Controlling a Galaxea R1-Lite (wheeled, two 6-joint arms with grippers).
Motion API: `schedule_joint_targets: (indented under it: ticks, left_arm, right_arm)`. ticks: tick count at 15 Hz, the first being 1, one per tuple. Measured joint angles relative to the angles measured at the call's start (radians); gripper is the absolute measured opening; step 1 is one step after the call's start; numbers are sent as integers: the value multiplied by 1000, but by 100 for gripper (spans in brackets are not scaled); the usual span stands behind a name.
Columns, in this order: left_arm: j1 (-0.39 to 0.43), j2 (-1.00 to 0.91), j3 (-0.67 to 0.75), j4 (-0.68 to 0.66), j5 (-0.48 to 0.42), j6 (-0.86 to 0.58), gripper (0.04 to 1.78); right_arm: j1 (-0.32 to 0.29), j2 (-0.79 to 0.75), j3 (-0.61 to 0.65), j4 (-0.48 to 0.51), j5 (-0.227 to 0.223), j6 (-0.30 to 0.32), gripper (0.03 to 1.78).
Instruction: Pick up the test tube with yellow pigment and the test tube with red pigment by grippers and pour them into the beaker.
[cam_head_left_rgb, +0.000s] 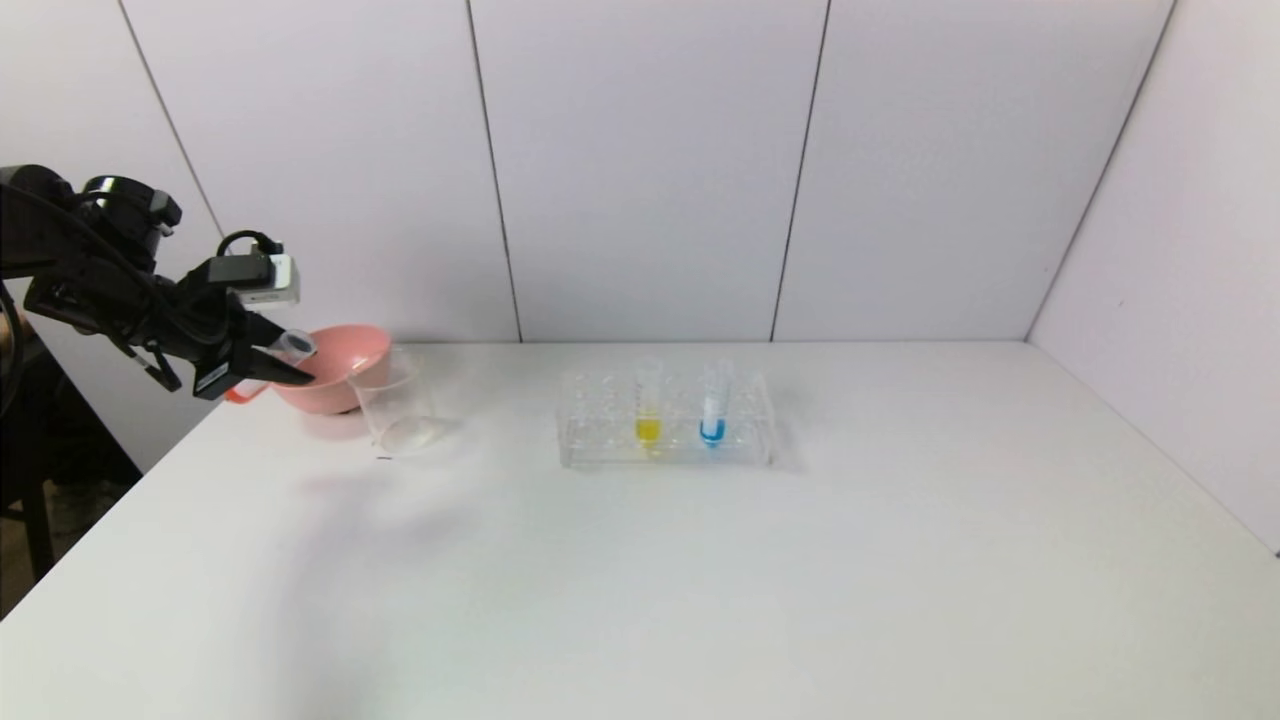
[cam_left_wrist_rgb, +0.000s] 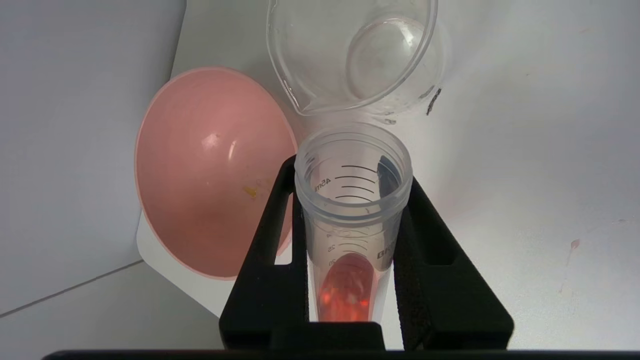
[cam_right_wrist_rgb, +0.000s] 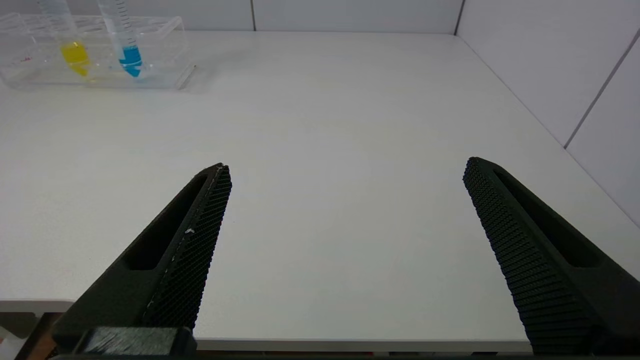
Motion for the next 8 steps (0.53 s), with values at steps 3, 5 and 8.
schedule_joint_targets:
  ticks: [3, 5, 8]
  left_arm:
    - [-13, 2, -3, -6, 18, -1, 49]
    - [-23, 1, -4, -6, 22, 0, 49]
    - [-36, -2, -4, -6, 75, 1, 49]
  right_arm:
    - [0, 0, 0, 0, 0, 0, 170]
    - [0, 0, 0, 0, 0, 0, 170]
    - [0, 0, 0, 0, 0, 0, 170]
